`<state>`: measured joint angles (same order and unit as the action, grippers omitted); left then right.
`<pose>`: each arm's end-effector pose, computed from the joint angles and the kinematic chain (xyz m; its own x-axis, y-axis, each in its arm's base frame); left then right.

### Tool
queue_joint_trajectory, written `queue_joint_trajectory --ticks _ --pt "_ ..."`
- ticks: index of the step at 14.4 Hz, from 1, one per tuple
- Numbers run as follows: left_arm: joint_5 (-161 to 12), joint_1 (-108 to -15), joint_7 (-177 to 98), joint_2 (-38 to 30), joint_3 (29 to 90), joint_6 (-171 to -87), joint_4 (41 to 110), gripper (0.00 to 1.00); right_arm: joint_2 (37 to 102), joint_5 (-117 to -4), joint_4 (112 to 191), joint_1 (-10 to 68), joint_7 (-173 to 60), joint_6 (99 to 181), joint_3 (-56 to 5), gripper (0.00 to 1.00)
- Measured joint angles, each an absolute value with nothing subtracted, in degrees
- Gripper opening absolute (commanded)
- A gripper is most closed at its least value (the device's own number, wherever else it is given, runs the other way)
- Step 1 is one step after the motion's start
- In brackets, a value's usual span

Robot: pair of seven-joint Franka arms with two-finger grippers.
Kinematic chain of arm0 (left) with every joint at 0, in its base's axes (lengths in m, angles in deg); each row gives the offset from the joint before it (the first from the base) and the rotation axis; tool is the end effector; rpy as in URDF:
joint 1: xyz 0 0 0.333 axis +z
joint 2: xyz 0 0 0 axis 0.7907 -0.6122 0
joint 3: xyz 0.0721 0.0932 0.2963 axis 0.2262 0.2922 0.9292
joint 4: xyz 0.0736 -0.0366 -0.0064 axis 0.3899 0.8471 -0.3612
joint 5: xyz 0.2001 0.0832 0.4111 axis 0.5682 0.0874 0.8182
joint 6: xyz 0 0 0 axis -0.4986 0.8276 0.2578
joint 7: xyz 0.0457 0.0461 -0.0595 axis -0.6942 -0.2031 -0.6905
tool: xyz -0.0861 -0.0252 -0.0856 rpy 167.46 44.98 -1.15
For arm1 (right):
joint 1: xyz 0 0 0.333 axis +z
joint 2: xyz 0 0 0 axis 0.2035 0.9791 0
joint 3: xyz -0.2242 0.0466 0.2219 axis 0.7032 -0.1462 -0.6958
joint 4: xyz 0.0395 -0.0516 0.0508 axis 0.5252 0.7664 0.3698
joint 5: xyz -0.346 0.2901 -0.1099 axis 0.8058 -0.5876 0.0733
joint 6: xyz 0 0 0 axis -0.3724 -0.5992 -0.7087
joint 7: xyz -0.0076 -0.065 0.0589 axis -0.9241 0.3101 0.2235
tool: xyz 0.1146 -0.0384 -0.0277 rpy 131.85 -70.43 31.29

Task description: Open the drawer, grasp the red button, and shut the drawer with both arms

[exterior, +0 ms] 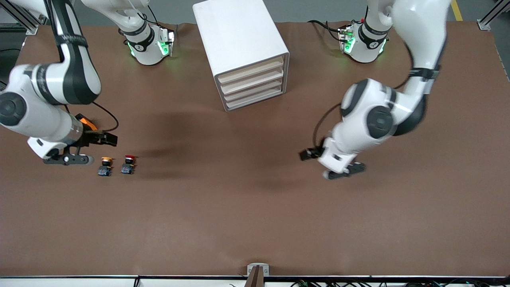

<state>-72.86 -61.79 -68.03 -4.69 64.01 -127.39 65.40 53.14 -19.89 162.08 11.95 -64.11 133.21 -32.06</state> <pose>0.6928 -0.2888 0.3438 0.9561 0.2622 -0.1309 0.2827 -0.9428 0.1767 0.6397 0.0084 0.3761 0.9917 -0.0033 -0.1286 0.0045 -0.9982 0.0605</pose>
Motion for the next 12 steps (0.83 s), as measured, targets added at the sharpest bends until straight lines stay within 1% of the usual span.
queue_joint_trajectory --ticks 3,5,8,12 --pt "-69.61 -55.31 -62.54 -3.49 63.95 -122.97 61.49 1.00 45.85 -19.93 161.39 11.95 -64.12 126.16 -32.00 1.00" --pt "-67.58 -52.20 -56.08 -2.09 63.93 -119.76 60.44 1.00 41.92 -19.96 159.88 11.94 -64.15 120.83 -31.88 1.00" --pt "-62.16 -49.10 -50.69 1.17 63.92 -116.40 58.86 1.00 40.51 -20.12 156.39 11.94 -64.18 117.50 -31.76 1.00" --pt "-59.90 -46.91 -46.76 6.20 63.90 -108.54 57.46 1.00 40.88 -20.14 154.17 11.94 -64.17 117.34 -31.76 1.00"
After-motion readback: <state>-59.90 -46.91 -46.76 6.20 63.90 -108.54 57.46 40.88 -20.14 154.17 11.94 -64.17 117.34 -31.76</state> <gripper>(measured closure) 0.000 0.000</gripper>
